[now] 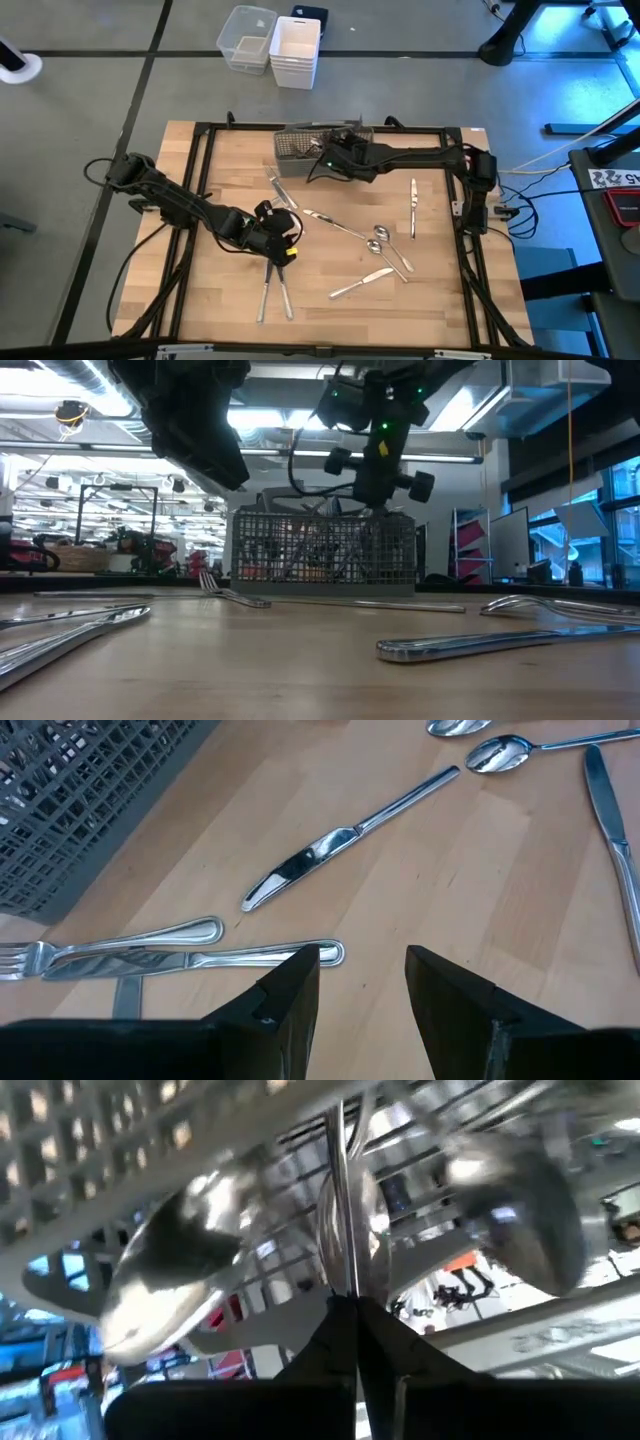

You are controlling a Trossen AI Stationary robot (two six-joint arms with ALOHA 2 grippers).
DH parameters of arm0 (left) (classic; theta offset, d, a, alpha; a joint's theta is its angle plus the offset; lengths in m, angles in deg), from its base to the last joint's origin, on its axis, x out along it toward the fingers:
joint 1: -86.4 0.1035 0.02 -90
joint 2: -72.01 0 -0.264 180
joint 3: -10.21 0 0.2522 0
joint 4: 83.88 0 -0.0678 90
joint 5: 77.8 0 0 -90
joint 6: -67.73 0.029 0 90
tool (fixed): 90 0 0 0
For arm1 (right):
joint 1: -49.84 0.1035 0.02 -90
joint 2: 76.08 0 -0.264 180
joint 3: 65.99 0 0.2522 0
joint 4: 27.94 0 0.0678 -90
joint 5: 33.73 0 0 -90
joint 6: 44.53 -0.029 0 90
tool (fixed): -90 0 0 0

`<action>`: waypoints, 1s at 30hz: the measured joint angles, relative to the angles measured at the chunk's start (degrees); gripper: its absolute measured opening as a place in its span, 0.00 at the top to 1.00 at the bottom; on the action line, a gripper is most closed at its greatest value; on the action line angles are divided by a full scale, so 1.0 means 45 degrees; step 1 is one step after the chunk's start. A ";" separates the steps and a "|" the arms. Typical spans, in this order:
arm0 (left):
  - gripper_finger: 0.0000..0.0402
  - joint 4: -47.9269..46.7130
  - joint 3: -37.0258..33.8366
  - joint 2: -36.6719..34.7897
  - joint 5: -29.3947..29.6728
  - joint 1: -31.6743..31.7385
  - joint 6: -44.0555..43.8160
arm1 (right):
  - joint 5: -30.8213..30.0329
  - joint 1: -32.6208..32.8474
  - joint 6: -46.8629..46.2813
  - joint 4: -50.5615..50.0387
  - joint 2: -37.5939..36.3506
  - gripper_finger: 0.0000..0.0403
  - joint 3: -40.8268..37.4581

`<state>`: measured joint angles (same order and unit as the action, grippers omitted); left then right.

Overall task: Sort silverware
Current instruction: Put the silver spoon into the gray silverware organizer

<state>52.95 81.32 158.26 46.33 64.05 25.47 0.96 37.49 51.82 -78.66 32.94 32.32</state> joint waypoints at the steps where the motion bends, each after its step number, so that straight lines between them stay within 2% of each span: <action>1: 0.64 -0.0003 0.0000 0.0000 0.0001 0.0000 0.0000 | 0.0053 0.0002 0.0002 0.0091 0.0004 1.00 0.0000; 6: 0.64 0.0001 0.0000 0.0000 0.0002 0.0000 0.0005 | -0.0123 -0.0002 0.0002 0.0044 0.0005 0.97 0.0000; 11: 0.64 -0.0004 0.0000 0.0000 0.0000 0.0000 0.0005 | 0.0115 -0.0002 -0.0156 0.0014 0.0005 0.85 0.0000; 17: 0.64 -0.0003 0.0000 0.0005 0.0521 0.0028 -0.0773 | -0.0206 0.0003 -0.1764 0.0441 0.0005 0.73 0.0000; 21: 0.64 -0.0014 0.0000 0.0005 0.0804 0.0272 -0.2298 | -0.0925 0.0003 -0.3097 0.0874 -0.0012 0.72 0.0003; 30: 0.64 -0.0755 0.0000 0.0005 0.0806 0.0979 -0.4141 | -0.0314 0.0003 -0.4072 0.0823 -0.0024 0.72 0.0005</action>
<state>49.55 81.32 158.29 49.96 68.45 6.84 -0.45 37.50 33.50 -74.95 32.83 32.35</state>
